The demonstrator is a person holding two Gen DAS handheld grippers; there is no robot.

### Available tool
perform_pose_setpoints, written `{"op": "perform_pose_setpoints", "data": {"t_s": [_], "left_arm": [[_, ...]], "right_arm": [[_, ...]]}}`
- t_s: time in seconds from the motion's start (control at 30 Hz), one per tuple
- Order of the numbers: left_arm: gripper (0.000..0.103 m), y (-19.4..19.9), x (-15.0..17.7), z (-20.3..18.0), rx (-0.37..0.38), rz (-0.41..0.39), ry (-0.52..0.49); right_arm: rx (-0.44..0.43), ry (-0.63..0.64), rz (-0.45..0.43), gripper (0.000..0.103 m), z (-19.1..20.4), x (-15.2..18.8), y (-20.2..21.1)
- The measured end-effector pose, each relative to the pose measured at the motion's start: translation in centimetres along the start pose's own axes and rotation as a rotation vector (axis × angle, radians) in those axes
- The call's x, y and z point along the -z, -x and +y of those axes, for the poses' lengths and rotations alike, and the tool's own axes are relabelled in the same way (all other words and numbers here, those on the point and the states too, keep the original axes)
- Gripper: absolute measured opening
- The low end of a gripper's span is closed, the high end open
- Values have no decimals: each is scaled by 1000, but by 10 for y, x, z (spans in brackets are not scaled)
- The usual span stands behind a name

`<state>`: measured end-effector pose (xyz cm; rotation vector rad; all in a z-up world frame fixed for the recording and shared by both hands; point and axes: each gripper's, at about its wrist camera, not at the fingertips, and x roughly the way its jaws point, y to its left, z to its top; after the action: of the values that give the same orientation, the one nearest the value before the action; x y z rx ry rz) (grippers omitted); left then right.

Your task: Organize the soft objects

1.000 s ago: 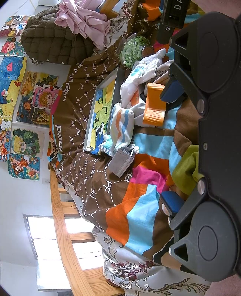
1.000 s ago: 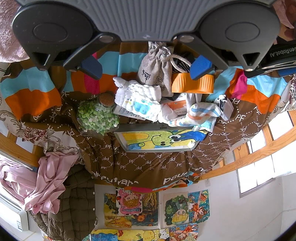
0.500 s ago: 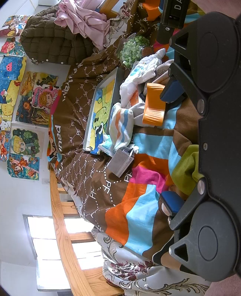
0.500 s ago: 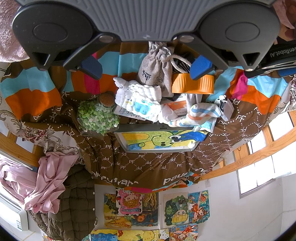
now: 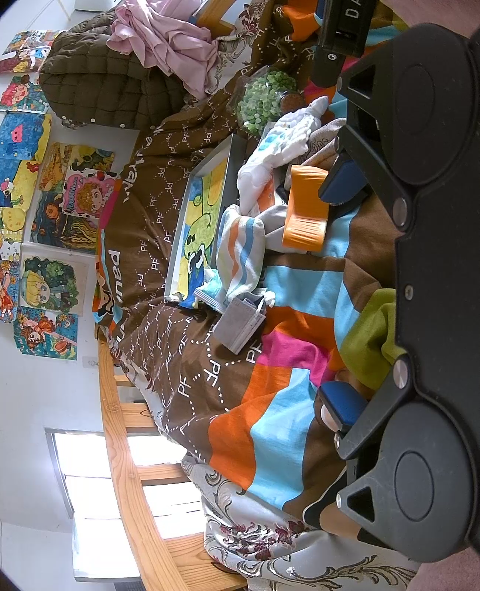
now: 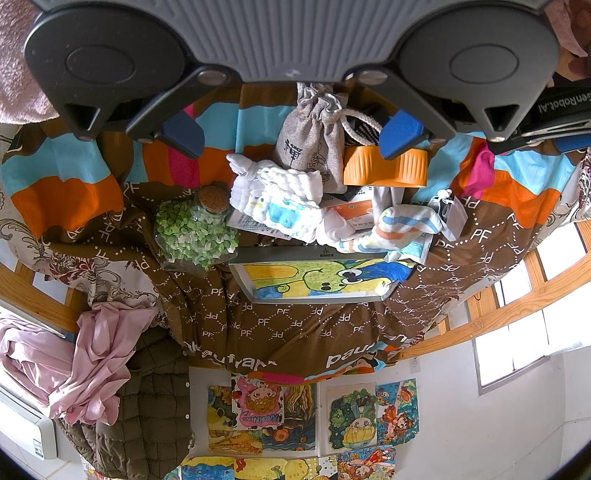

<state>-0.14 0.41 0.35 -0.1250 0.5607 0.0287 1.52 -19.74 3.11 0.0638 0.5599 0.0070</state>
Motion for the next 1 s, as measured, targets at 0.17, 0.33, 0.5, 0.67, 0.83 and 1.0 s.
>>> {"op": "perform_pose_setpoints", "data": {"t_s": [0.17, 0.33, 0.5, 0.67, 0.83, 1.0], "left_arm": [[102, 0, 0, 0, 0, 0, -1], [102, 0, 0, 0, -1, 0, -1], [102, 0, 0, 0, 0, 1, 0], [102, 0, 0, 0, -1, 1, -1], [102, 0, 0, 0, -1, 1, -1], [102, -3, 4, 0, -13, -3, 10]], "right_arm": [[0, 0, 0, 103, 0, 0, 0], [0, 1, 0, 103, 0, 0, 0], [0, 1, 0, 103, 0, 0, 0], [1, 2, 0, 103, 0, -1, 1], [2, 6, -10, 103, 1, 3, -1], [2, 16, -21, 103, 1, 2, 1]]}}
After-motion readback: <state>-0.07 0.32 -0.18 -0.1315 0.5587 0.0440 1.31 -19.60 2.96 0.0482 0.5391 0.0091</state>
